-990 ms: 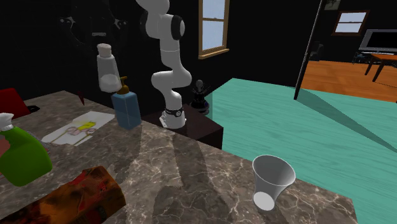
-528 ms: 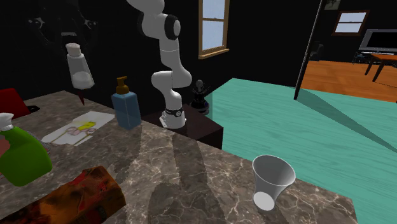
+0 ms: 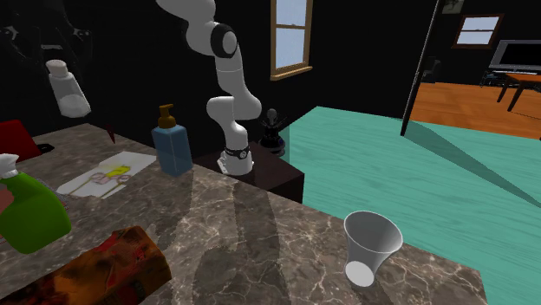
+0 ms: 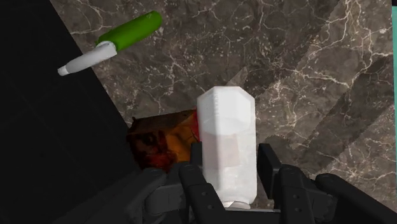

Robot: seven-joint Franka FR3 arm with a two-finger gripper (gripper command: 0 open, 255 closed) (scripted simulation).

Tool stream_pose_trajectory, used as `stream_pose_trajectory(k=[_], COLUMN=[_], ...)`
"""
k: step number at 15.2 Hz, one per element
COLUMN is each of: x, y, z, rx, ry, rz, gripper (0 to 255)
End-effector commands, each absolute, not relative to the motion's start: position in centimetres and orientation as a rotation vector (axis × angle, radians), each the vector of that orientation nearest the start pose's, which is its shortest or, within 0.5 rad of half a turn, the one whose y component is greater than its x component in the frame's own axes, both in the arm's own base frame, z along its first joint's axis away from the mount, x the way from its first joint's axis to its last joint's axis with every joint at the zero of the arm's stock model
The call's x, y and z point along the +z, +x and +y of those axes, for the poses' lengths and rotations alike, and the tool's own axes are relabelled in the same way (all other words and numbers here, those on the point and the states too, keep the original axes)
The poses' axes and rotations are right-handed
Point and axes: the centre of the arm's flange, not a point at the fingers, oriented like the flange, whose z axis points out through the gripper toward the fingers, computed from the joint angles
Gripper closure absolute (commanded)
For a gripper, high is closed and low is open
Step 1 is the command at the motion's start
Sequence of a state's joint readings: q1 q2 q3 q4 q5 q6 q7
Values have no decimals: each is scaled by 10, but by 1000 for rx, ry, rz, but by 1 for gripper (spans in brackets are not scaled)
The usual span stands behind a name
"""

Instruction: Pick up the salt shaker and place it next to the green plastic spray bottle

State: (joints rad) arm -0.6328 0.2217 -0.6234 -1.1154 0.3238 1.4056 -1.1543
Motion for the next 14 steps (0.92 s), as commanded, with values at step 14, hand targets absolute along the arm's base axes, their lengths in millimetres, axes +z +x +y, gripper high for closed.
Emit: stream_pose_trajectory(k=[14], x=[652], y=[246], z=[-544], rx=[-336], ry=[-3152], rz=[16], gripper=[255])
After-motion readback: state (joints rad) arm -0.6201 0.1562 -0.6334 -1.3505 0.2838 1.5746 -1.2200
